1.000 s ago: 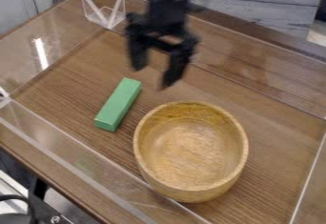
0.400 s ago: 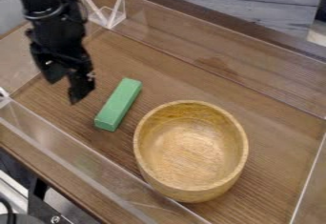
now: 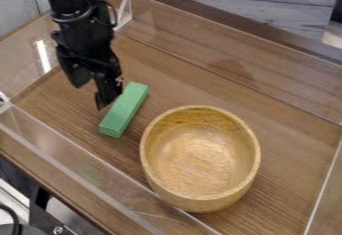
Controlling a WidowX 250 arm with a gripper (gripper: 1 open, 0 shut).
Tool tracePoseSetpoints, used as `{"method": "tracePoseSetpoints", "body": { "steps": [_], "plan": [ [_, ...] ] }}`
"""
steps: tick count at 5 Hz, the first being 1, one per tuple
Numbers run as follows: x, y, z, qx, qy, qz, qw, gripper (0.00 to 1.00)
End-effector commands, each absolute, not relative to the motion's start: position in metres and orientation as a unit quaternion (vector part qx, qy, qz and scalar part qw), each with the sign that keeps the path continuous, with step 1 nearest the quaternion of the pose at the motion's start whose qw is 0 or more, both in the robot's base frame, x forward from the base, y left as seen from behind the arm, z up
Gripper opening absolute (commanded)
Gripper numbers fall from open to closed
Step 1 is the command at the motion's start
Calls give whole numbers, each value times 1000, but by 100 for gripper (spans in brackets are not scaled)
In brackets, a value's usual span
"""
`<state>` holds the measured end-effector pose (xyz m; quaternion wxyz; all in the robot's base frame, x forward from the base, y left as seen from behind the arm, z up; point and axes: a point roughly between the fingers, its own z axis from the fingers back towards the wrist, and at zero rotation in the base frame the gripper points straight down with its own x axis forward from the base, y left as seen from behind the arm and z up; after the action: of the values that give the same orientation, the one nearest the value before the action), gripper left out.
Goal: Put the green block in the brown bowl
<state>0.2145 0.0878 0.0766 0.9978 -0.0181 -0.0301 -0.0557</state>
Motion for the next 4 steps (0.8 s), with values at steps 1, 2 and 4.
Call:
{"method": "tracePoseSetpoints", "body": {
  "steps": [1, 2, 4],
  "plan": [
    [234, 88, 84, -8, -61, -62, 996, 100],
    [240, 85, 77, -12, -64, -65, 996, 100],
    [251, 82, 68, -18, -65, -62, 996, 100]
  ]
}}
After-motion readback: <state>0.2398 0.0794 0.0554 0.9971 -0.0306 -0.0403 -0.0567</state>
